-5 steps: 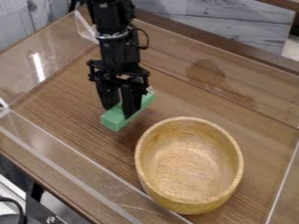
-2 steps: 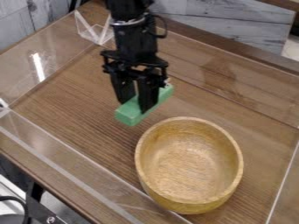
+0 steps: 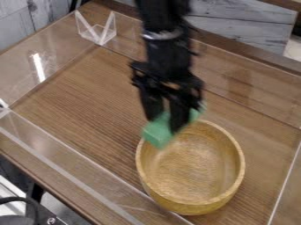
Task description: Put the green block in the brown bowl
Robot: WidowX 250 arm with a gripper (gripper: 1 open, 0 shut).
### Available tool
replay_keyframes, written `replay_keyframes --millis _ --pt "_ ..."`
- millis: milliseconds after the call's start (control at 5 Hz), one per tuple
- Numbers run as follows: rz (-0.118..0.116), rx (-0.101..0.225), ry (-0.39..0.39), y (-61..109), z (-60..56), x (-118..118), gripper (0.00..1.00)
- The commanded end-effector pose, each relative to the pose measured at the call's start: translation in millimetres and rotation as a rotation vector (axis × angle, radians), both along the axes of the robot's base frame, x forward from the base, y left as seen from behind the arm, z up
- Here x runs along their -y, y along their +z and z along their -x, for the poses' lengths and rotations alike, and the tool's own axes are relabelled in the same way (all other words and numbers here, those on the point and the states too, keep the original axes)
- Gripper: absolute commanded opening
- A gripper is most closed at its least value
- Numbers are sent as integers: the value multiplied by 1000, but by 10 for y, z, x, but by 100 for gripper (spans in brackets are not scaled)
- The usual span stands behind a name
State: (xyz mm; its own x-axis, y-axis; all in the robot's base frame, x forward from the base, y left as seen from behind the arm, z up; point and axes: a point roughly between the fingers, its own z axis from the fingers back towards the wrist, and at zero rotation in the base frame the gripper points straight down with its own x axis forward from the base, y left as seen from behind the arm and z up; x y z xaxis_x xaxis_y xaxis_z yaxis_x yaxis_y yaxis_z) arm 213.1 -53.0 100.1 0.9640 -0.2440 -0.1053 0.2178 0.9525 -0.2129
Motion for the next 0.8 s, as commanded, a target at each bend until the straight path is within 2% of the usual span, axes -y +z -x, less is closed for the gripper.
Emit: replay_keyframes --millis 0,200,600 --pt "-9 66 -109 69 170 482 0" --pt "-21 86 -112 17 247 790 0" --pt "-33 106 60 220 132 261 0"
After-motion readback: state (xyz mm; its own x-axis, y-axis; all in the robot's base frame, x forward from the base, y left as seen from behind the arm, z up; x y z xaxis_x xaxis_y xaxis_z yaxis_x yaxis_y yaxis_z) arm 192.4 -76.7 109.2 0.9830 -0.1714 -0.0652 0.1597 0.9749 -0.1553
